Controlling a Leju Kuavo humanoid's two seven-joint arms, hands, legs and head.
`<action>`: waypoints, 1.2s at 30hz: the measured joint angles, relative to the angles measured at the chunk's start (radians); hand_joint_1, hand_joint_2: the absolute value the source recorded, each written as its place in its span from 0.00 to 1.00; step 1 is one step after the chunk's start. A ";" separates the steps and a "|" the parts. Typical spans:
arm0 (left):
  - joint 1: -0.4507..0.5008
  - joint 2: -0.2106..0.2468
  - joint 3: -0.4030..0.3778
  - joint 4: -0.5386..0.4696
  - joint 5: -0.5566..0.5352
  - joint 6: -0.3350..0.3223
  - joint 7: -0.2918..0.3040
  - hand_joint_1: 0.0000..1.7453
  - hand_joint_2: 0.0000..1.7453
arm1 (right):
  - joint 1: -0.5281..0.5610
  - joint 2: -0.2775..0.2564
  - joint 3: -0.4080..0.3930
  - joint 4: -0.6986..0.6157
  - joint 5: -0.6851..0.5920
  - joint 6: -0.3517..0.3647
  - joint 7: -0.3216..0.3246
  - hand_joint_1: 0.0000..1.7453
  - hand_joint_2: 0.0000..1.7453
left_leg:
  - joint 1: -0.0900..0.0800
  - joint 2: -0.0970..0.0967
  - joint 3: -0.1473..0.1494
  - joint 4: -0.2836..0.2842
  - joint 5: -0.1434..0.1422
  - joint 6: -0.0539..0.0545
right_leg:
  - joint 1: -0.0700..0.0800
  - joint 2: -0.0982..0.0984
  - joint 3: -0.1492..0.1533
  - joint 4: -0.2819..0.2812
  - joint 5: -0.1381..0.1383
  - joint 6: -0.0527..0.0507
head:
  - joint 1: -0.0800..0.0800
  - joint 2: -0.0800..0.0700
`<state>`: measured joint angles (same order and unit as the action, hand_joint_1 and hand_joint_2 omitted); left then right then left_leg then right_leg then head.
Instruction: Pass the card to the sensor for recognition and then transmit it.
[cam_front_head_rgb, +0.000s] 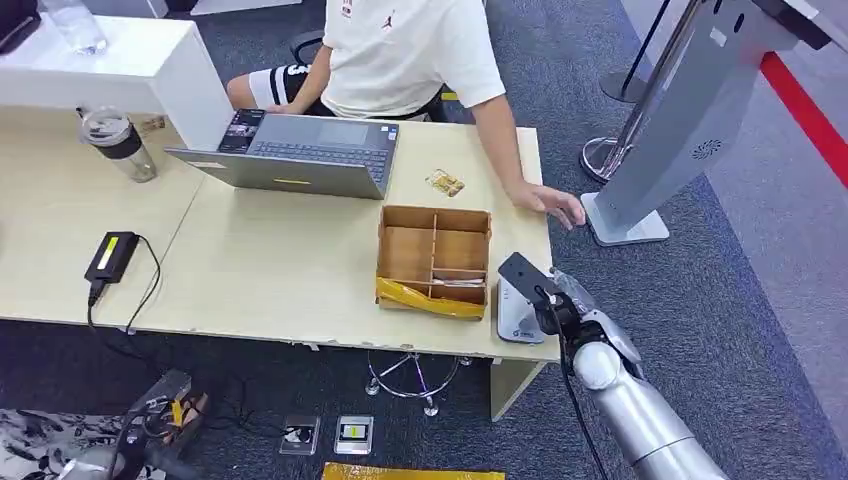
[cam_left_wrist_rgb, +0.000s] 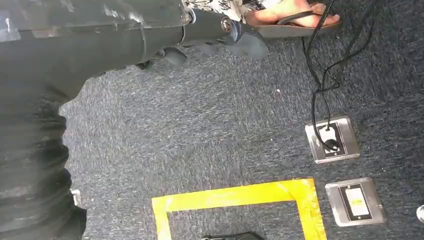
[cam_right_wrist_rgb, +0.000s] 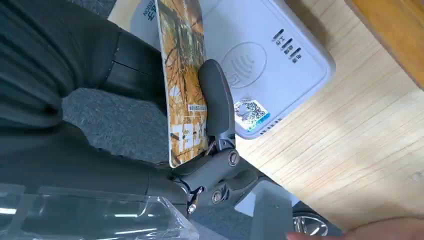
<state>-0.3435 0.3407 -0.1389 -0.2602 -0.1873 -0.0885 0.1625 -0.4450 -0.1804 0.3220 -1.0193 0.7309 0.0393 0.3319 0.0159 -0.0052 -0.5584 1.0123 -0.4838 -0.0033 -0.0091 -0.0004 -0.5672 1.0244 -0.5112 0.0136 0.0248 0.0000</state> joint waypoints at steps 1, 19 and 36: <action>0.000 0.000 0.000 0.000 -0.001 0.000 0.000 0.00 1.00 | 0.002 0.000 0.000 -0.001 -0.002 -0.005 -0.007 1.00 1.00 | 0.000 0.000 0.000 0.000 0.000 0.000 | 0.000 0.000 0.000 0.000 0.000 0.000 | 0.000 0.000; 0.002 -0.005 0.010 0.000 -0.001 0.010 -0.037 0.00 1.00 | -0.091 0.000 -0.054 -0.143 -0.211 -0.163 -0.287 1.00 1.00 | 0.000 0.001 -0.001 0.000 0.000 0.000 | 0.000 0.000 0.000 0.000 0.001 0.000 | 0.000 0.000; -0.024 -0.037 0.023 0.000 -0.045 0.018 -0.044 0.00 1.00 | -0.308 0.000 -0.124 -0.259 -0.092 -0.263 -0.436 1.00 1.00 | 0.000 0.002 -0.003 0.000 0.001 0.000 | 0.000 0.001 -0.003 0.001 0.002 0.000 | 0.000 0.000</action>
<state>-0.3672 0.3036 -0.1160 -0.2602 -0.2320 -0.0702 0.1186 -0.7526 -0.1804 0.1984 -1.2779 0.6387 -0.2240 -0.1038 0.0154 -0.0034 -0.5614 1.0124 -0.4831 -0.0035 -0.0095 0.0005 -0.5704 1.0255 -0.5089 0.0138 0.0252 0.0000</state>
